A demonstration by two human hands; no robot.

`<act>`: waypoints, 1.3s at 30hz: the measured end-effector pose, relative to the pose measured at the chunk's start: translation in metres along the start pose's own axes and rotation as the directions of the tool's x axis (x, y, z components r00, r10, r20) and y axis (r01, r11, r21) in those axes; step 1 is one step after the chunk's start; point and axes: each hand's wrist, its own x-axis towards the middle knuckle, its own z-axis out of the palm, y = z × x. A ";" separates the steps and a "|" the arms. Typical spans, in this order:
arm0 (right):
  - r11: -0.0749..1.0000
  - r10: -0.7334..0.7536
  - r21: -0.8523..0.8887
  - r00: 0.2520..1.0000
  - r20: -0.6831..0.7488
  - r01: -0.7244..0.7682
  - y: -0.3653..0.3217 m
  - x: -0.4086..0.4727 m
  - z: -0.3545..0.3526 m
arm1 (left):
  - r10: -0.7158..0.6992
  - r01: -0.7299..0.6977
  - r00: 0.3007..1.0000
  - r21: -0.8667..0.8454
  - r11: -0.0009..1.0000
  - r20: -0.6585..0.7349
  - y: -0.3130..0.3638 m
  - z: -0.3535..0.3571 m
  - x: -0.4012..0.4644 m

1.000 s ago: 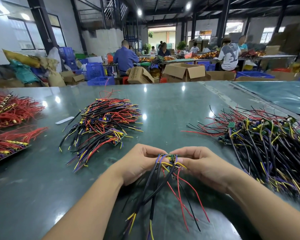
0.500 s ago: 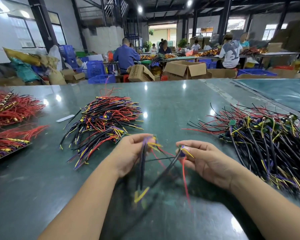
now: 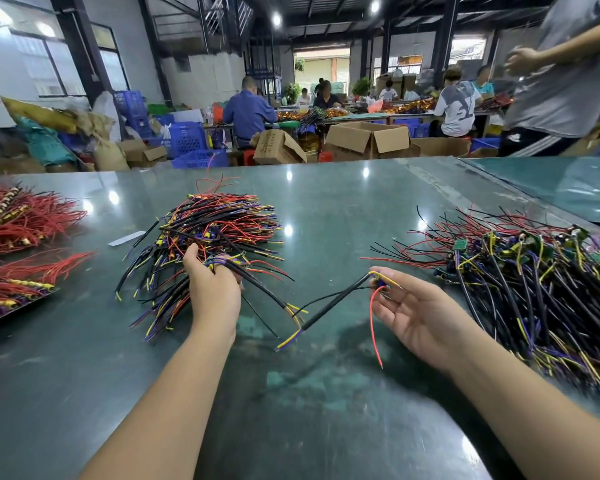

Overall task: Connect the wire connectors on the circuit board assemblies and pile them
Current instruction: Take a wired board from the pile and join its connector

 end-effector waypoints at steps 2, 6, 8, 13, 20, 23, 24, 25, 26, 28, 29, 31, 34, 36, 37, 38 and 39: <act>1.000 0.005 0.017 1.000 -0.003 -0.005 0.001 0.000 0.001 | 0.004 -0.004 1.000 0.038 0.999 0.000 0.001 0.000 -0.002; 0.999 0.009 0.034 1.000 -0.010 -0.008 0.003 0.000 0.002 | 0.043 -0.039 0.999 0.156 0.987 -0.023 -0.002 0.001 -0.004; 0.999 0.014 0.039 1.000 -0.015 -0.013 0.003 -0.001 0.003 | 0.066 -0.058 0.997 0.176 0.983 -0.039 -0.001 0.002 -0.007; 0.994 0.024 0.111 0.999 -0.046 -0.019 0.001 -0.005 0.006 | 0.072 -0.071 0.997 0.074 0.995 -0.015 0.001 0.004 -0.005; 0.971 0.062 0.238 0.990 -0.128 -0.030 -0.003 -0.009 0.010 | 0.087 -0.177 0.982 0.681 0.711 0.165 0.001 -0.001 -0.020; 0.969 0.065 0.246 0.991 -0.119 -0.034 -0.002 -0.010 0.012 | 0.264 -0.289 0.948 0.823 0.489 0.176 0.003 -0.003 -0.030; 0.969 0.068 0.245 0.991 -0.115 -0.038 -0.002 -0.010 0.013 | 0.323 -0.341 0.927 0.790 0.510 0.192 0.005 -0.002 -0.032; 0.968 0.071 0.248 0.991 -0.109 -0.042 -0.001 -0.010 0.013 | 0.374 -0.416 0.897 0.738 0.532 0.236 0.008 -0.001 -0.035; 0.967 0.077 0.249 0.992 -0.097 -0.050 0.000 -0.010 0.013 | 0.411 -0.504 0.857 0.671 0.544 0.310 0.011 0.000 -0.038; 0.970 0.094 0.228 0.994 -0.046 -0.082 0.001 -0.011 0.015 | 0.433 -0.638 0.768 0.504 0.583 0.471 0.015 0.003 -0.045; 0.973 0.106 0.208 0.994 -0.012 -0.101 0.002 -0.013 0.017 | 0.417 -0.661 0.737 0.437 0.611 0.532 0.016 0.004 -0.049; 0.975 0.126 0.182 0.991 0.040 -0.131 0.005 -0.014 0.019 | 0.373 -0.676 0.687 0.363 0.641 0.623 0.019 0.006 -0.058; 0.972 0.165 0.161 0.985 0.055 -0.172 0.010 -0.015 0.022 | 0.324 -0.644 0.588 0.186 0.742 0.741 0.021 0.008 -0.068; 0.966 0.199 0.160 0.979 0.042 -0.203 0.012 -0.016 0.025 | 0.326 -0.586 0.521 0.053 0.808 0.789 0.020 0.010 -0.073; 0.966 0.205 0.153 0.978 0.029 -0.208 0.013 -0.016 0.026 | 0.324 -0.557 0.502 0.014 0.830 0.802 0.019 0.010 -0.075; 0.969 0.205 0.136 0.979 0.010 -0.204 0.014 -0.016 0.026 | 0.323 -0.537 0.496 -0.008 0.844 0.806 0.018 0.012 -0.076; 0.974 0.200 0.114 0.980 -0.010 -0.197 0.014 -0.016 0.027 | 0.328 -0.527 0.501 -0.019 0.850 0.801 0.017 0.013 -0.077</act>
